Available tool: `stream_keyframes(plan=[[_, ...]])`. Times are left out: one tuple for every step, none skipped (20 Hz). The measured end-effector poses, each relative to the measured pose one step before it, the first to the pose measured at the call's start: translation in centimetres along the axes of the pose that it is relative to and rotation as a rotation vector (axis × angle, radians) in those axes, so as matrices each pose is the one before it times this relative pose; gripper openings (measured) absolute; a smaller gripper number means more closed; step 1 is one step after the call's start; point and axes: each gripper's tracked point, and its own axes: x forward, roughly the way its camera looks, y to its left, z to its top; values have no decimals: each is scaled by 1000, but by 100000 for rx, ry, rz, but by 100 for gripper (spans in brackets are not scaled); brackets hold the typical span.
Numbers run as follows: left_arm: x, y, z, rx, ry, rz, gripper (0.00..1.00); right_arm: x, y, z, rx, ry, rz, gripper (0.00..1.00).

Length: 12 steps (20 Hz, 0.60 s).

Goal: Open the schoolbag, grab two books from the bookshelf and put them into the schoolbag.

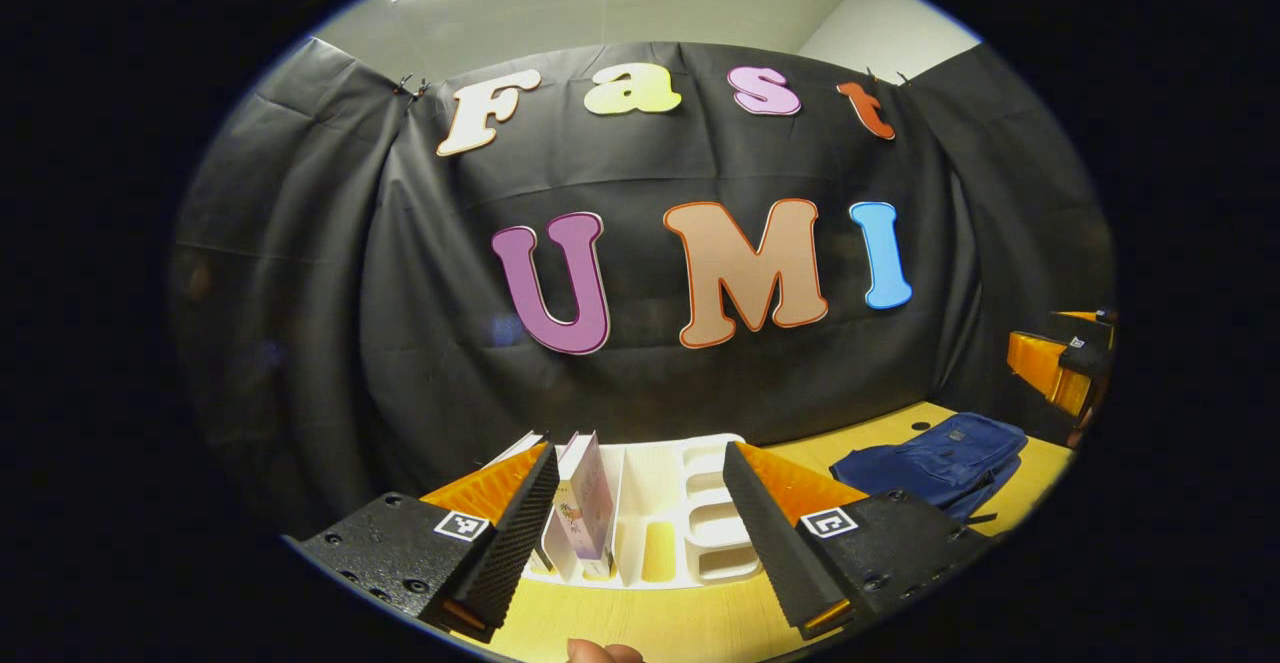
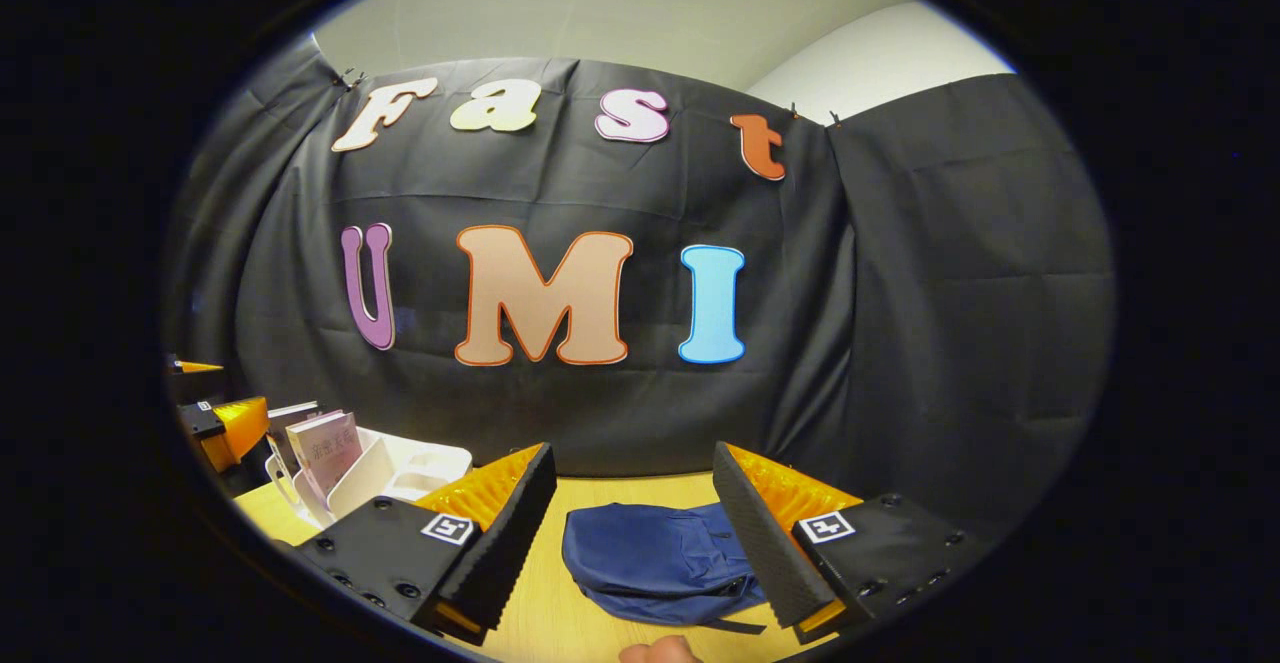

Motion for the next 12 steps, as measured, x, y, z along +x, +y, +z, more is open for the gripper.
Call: stream_keyframes(plan=[[162,-138,70,299,206,-313,93,75,21,-44,-456,-94,511,99],[22,29,-242,400,239,5,96,94,238,16,-757,-17,774,99],[32,-48,-43,335,458,103,96,76,118,-55,-709,-47,459,99],[150,40,-134,215,239,81,96,20,70,35,-301,-181,412,99],[45,22,109,118,-86,139,96,88,44,8,56,-194,235,99],[122,44,33,55,-140,69,96,139,9,43,330,-109,224,99],[63,-91,89,261,3,76,96,131,80,58,190,-3,164,99],[-1,41,-98,200,-36,22,96,102,69,19,-210,58,195,99],[97,-16,-31,108,43,183,96,118,-13,39,-464,-31,141,99],[67,63,19,11,15,85,96,97,-70,89,-352,-193,18,99],[19,-104,74,-6,-177,-49,96,47,-114,-31,0,-334,34,99],[148,-95,-85,335,158,24,96,117,-3,49,250,-525,216,99]])
